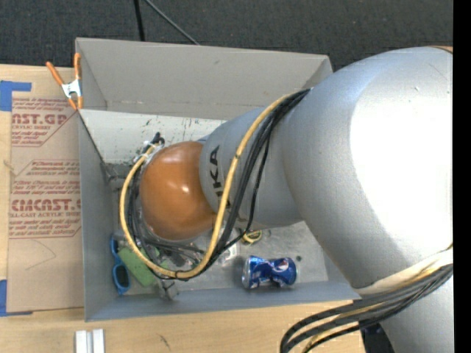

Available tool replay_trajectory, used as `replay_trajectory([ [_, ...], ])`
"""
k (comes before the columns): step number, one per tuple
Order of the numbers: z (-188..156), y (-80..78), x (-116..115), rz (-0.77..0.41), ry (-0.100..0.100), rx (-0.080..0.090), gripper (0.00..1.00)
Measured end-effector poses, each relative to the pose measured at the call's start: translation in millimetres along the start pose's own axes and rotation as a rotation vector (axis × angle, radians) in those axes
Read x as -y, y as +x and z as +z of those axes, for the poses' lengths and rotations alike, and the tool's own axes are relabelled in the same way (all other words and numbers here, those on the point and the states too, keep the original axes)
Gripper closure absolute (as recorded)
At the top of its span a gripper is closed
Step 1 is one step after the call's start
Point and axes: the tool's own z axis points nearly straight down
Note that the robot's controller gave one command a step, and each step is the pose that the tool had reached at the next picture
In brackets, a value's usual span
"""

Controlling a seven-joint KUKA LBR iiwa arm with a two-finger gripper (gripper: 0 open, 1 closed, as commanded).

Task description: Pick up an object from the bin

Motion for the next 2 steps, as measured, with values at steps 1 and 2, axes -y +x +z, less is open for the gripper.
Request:
replay_trajectory([
  [1,-0.7,-1.7,0.1,0.001,0.000,0.006,0.00],
  [2,-1.9,-2.0,0.1,0.001,0.000,0.005,1.00],
])
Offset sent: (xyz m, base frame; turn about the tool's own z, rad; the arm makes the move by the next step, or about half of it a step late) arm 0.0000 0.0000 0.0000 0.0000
